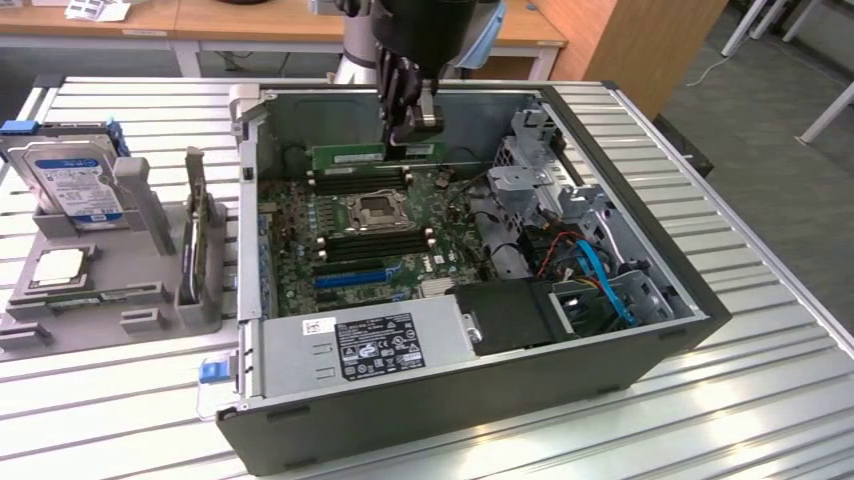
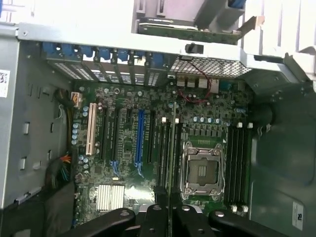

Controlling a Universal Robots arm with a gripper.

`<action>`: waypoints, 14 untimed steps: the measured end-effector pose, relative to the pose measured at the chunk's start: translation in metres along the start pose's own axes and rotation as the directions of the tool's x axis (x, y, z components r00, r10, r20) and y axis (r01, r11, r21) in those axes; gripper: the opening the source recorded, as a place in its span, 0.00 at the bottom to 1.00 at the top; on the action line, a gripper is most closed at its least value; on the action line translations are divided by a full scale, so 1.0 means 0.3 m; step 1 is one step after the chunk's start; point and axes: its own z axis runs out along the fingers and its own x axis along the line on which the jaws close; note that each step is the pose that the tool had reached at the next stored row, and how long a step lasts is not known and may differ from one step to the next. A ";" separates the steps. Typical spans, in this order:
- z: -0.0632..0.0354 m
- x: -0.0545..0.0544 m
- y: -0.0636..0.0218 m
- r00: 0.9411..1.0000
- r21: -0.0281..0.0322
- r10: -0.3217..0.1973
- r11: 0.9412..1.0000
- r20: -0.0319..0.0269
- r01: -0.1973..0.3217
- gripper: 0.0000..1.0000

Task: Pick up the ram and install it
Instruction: 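Pick up the ram and move it above insertion slot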

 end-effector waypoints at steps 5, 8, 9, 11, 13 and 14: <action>0.000 -0.006 0.000 1.000 0.001 0.009 1.000 0.000 -0.009 0.14; 0.001 -0.016 -0.002 1.000 0.001 0.008 1.000 0.000 -0.008 0.14; 0.001 -0.016 -0.008 1.000 0.001 0.008 1.000 0.001 -0.008 0.14; 0.000 -0.015 -0.027 1.000 0.001 0.009 1.000 0.001 -0.009 0.14; -0.001 -0.015 -0.039 1.000 0.001 0.008 1.000 0.001 -0.008 0.14; -0.001 -0.015 -0.039 1.000 0.001 0.008 1.000 0.001 -0.008 0.14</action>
